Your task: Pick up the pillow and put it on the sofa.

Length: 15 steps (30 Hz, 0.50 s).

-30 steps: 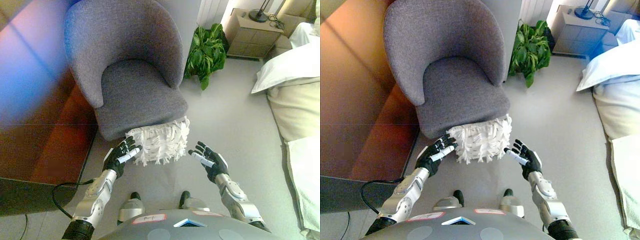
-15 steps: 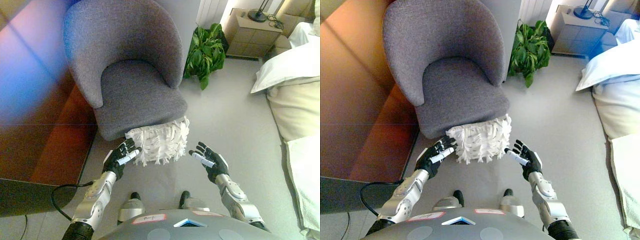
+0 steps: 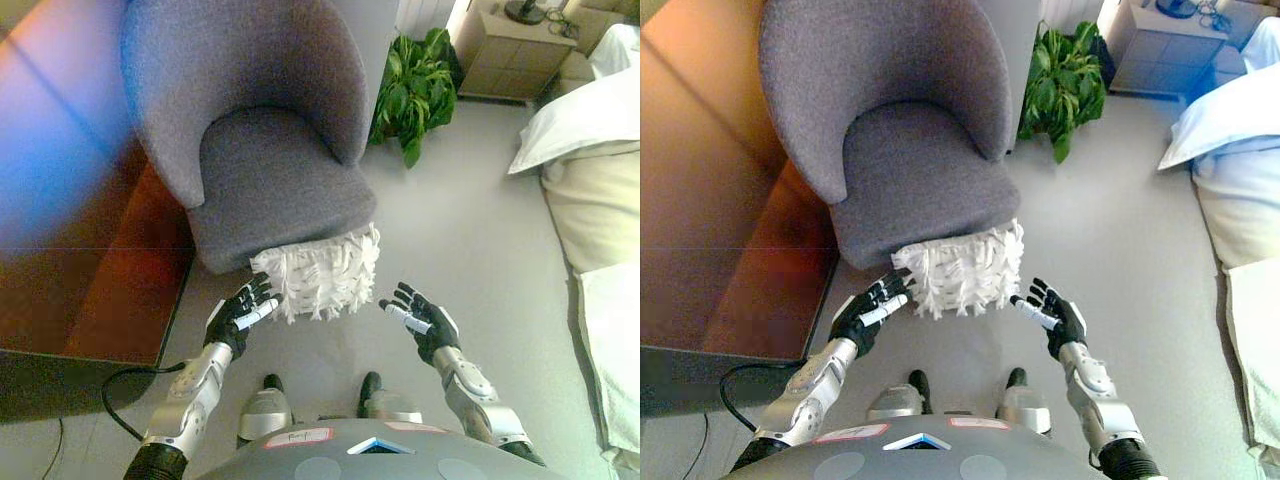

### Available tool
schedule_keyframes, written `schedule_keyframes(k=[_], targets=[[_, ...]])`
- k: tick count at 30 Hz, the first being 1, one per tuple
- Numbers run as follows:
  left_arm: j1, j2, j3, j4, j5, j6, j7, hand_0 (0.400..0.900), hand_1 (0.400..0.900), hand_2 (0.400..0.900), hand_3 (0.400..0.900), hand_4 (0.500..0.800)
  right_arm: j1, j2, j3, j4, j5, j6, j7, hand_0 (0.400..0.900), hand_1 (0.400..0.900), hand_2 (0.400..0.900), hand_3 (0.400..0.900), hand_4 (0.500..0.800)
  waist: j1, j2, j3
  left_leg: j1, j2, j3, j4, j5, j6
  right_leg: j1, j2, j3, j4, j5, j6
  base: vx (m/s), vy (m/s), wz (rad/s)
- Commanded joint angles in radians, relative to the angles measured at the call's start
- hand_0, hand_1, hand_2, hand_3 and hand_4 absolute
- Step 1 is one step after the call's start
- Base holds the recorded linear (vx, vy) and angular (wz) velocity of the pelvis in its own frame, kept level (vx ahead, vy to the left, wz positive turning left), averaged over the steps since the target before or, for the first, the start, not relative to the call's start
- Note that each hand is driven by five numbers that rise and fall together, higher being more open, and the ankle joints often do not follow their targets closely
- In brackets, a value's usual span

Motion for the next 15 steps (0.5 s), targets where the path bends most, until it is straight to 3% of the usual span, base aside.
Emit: schedule_keyframes(k=[1,3,5,8,10,12,13,15], targets=[[-0.030,0.009,0.017,-0.112,-0.057,-0.116,-0.034,0.900,0.900,0.900,0.900,0.800,-0.027,-0.092,-0.041,-0.101,-0.021,-0.079,0.028,0.900,0.900,0.900,0.900,0.800,0.010,-0.018,0.032,-0.153,0.094,-0.080,0.436,0.065,-0.036,0.001,0.022,-0.005,0.039,-0.025,-0.037,0.10,-0.073,-0.13],[-0.021,0.003,0.027,-0.116,-0.085,-0.117,-0.043,0.900,0.900,0.900,0.900,0.800,-0.020,-0.097,-0.045,-0.090,-0.017,-0.091,0.035,0.900,0.900,0.900,0.900,0.800,0.025,-0.022,0.054,-0.183,0.088,-0.074,0.423,0.071,-0.030,0.031,0.026,0.004,0.035,-0.033,-0.036,0.20,-0.010,-0.14],[-0.002,-0.005,0.040,-0.126,-0.076,-0.127,-0.060,0.900,0.900,0.900,0.900,0.800,-0.013,-0.090,-0.051,-0.090,-0.022,-0.092,0.039,0.900,0.900,0.900,0.900,0.800,0.039,-0.009,0.059,-0.153,0.075,-0.042,0.290,0.089,-0.028,0.058,0.040,0.007,0.031,-0.050,-0.025,0.28,0.080,-0.14],[0.022,-0.009,0.035,-0.121,-0.070,-0.146,-0.063,0.900,0.900,0.900,0.900,0.800,0.018,-0.085,-0.054,-0.110,-0.044,-0.096,0.051,0.900,0.900,0.900,0.900,0.800,0.054,0.042,0.054,-0.160,0.075,-0.013,0.010,0.206,-0.056,0.092,0.089,0.030,0.024,-0.080,-0.014,0.31,0.120,-0.20],[0.022,-0.009,0.035,-0.121,-0.070,-0.146,-0.063,0.900,0.900,0.900,0.900,0.800,0.019,-0.085,-0.054,-0.110,-0.044,-0.095,0.051,0.900,0.900,0.900,0.900,0.800,0.055,0.040,0.059,-0.150,0.072,-0.012,0.004,0.207,-0.057,0.100,0.086,0.030,0.024,-0.082,-0.013,0.17,0.061,-0.17],[0.041,-0.024,0.027,-0.099,-0.070,-0.173,-0.075,0.900,0.900,0.900,0.900,0.800,0.044,-0.089,-0.054,-0.114,-0.050,-0.105,0.071,0.900,0.900,0.900,0.900,0.800,0.087,0.066,0.064,-0.216,0.071,-0.010,-0.109,0.317,-0.087,0.165,0.130,0.068,0.025,-0.123,-0.026,0.56,0.168,-0.60],[0.051,-0.034,0.024,-0.099,-0.068,-0.189,-0.081,0.900,0.900,0.900,0.900,0.800,0.045,-0.096,-0.049,-0.110,-0.055,-0.115,0.088,0.900,0.900,0.900,0.900,0.800,0.094,0.059,0.068,-0.229,0.067,0.007,-0.095,0.299,-0.097,0.192,0.132,0.066,0.038,-0.163,-0.034,0.61,0.184,-0.61],[0.053,-0.036,0.022,-0.106,-0.070,-0.193,-0.065,0.900,0.900,0.900,0.900,0.800,0.044,-0.095,-0.044,-0.111,-0.064,-0.115,0.096,0.900,0.900,0.900,0.900,0.800,0.088,0.056,0.071,-0.220,0.074,0.051,-0.088,0.273,-0.085,0.200,0.121,0.050,0.079,-0.200,-0.038,0.36,0.135,-0.20]])
